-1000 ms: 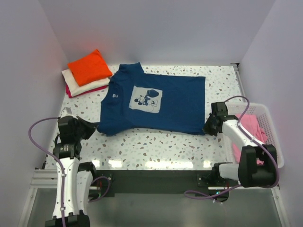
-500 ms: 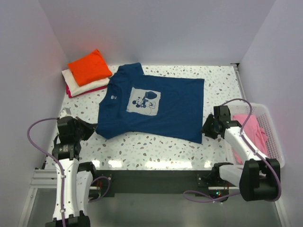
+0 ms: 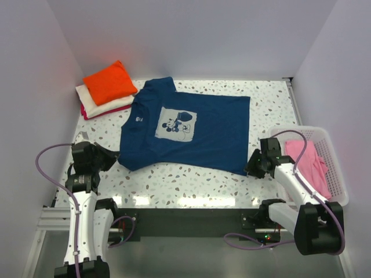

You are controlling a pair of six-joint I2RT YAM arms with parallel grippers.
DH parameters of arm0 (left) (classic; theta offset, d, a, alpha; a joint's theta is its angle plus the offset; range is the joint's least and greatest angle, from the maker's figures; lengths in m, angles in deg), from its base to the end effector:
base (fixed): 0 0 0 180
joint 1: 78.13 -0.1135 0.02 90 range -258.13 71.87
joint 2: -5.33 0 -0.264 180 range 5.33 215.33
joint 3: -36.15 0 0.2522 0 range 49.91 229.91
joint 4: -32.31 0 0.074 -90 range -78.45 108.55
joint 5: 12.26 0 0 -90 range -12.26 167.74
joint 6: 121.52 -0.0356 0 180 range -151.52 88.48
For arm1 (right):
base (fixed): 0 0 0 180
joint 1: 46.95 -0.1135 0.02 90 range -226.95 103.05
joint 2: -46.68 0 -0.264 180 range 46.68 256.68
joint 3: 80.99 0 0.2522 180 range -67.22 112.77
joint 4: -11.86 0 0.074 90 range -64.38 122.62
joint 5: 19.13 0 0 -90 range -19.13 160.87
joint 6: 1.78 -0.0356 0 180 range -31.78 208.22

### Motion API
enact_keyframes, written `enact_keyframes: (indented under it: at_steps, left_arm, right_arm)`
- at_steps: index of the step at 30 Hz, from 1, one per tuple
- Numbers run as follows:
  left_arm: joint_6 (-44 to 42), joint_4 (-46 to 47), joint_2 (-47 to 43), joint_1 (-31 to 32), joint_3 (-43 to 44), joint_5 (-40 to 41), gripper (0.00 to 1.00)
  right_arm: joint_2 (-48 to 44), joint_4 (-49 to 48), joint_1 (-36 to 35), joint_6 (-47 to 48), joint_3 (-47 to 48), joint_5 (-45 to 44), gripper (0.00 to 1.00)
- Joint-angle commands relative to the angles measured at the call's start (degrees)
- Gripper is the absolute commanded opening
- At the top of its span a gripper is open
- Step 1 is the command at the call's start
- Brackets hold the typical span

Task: Fold and stack the t-shirts
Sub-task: Fold the tshirt

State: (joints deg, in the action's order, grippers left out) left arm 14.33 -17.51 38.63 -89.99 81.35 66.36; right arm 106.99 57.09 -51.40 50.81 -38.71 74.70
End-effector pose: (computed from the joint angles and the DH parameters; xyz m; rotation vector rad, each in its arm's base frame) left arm 0.1307 0.0203 0.2435 -0.9989 2.0419 -0.5406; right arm 0.1776 0.0162 0.1670 0.7486 2.6066 0.3149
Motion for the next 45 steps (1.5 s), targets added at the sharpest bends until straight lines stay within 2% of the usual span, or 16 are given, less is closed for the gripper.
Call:
enact_keyframes:
  at_steps: [1,7,9,11,12,15,16,28,36,41,45]
  left_arm:
    - [-1.28,3.53,0.27,0.17,-0.41,-1.10,0.00]
    - [-1.46,4.68,1.51,0.08,-0.77,-1.45,0.00]
    - [-1.37,5.11,1.86,0.08,-0.94,-1.54,0.00]
    - [-1.37,5.90,2.12,0.17,-1.47,-1.98,0.00]
    - [-1.46,6.43,2.29,0.08,-1.73,-2.16,0.00]
    - [-1.72,7.48,3.17,0.08,-2.26,-3.21,0.00]
    - [-1.81,7.66,3.26,0.17,-2.35,-3.39,0.00]
    - [-2.07,9.51,5.37,0.70,-2.96,-4.09,0.00]
    - [-3.30,10.12,7.04,0.78,-2.09,-4.97,0.00]
    - [-4.36,10.13,7.74,0.87,-1.73,-5.24,0.00]
    - [-4.97,9.95,8.36,0.78,-1.12,-5.06,0.00]
  right_arm:
    - [0.67,-1.05,-0.74,-2.23,-1.26,1.17,0.35]
    - [4.02,-4.39,-1.44,-3.11,-2.32,2.58,0.34]
    - [4.55,-4.74,-1.62,-3.11,-2.32,2.49,0.30]
    - [4.64,-4.57,-1.62,-3.02,-2.15,2.05,0.24]
    - [4.72,-4.22,-1.62,-2.93,-1.88,1.70,0.15]
    - [3.85,-1.85,-1.62,-2.23,-0.39,0.21,0.00]
    - [3.41,-0.63,-1.62,-1.62,0.48,-0.14,0.00]
    - [0.95,4.74,-1.53,-1.79,2.34,-4.70,0.00]
    - [-1.60,7.91,-1.44,-4.08,2.69,-8.94,0.19]
    - [-0.37,6.42,-1.62,-1.18,5.41,-6.04,0.25]
    - [0.33,7.29,-4.68,-1.78,8.13,-9.72,0.32]
